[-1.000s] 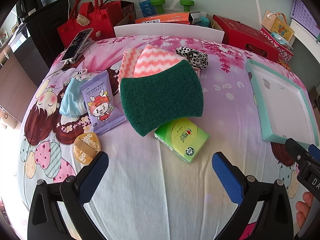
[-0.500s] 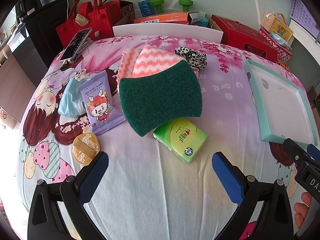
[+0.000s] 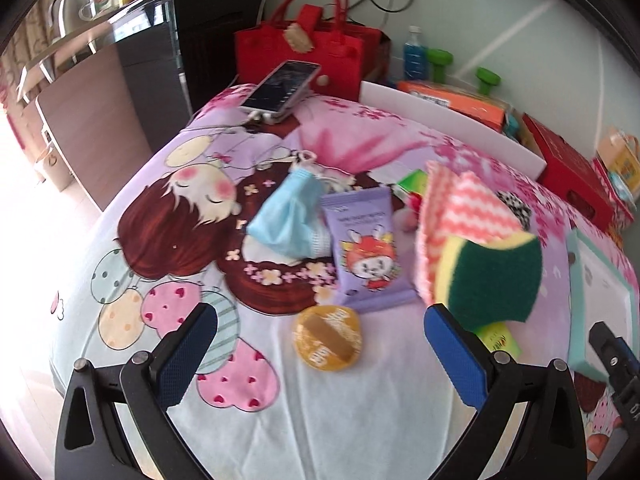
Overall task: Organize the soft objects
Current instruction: 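Close the right gripper on the green-and-yellow sponge while the left gripper grasps the orange-gold packet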
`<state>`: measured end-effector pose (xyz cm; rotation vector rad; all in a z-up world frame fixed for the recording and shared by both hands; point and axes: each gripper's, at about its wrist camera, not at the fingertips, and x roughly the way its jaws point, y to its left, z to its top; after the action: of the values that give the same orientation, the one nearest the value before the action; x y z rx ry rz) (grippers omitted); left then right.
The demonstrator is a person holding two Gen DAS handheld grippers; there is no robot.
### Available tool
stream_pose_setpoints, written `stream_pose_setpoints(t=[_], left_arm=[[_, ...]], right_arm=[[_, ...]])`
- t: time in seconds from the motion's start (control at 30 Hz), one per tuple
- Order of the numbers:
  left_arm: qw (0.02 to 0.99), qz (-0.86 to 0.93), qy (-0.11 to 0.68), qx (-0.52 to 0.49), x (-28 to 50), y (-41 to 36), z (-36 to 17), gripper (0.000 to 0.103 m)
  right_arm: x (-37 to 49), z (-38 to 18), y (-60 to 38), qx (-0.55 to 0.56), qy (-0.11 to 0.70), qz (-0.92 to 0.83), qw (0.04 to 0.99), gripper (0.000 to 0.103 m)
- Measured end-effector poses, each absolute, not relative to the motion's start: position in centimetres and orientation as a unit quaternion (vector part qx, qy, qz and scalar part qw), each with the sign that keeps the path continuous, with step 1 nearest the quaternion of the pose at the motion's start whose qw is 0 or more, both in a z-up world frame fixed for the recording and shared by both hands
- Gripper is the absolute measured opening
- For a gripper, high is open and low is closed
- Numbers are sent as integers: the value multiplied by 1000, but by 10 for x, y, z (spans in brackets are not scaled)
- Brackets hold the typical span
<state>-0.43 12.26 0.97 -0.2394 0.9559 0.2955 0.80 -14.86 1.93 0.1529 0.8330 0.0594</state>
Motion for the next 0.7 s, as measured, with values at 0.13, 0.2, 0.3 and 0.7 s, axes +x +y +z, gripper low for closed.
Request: stream_pose_setpoints(t=[0.13, 0.2, 0.3, 0.7], left_arm=[[865, 140, 463, -131, -5, 135, 3, 103], [856, 131, 480, -138, -4, 138, -3, 103], [844, 115, 503, -144, -1, 137, -14, 103], [823, 78, 548, -128, 10, 122, -44, 94]], right_arm=[[21, 11, -119, 63, 413, 59, 907, 103], [25, 8, -106, 57, 416, 71, 905, 103], [31, 4, -92, 45, 416, 88, 904, 103], [50, -16, -60, 19, 437, 115, 892, 103]])
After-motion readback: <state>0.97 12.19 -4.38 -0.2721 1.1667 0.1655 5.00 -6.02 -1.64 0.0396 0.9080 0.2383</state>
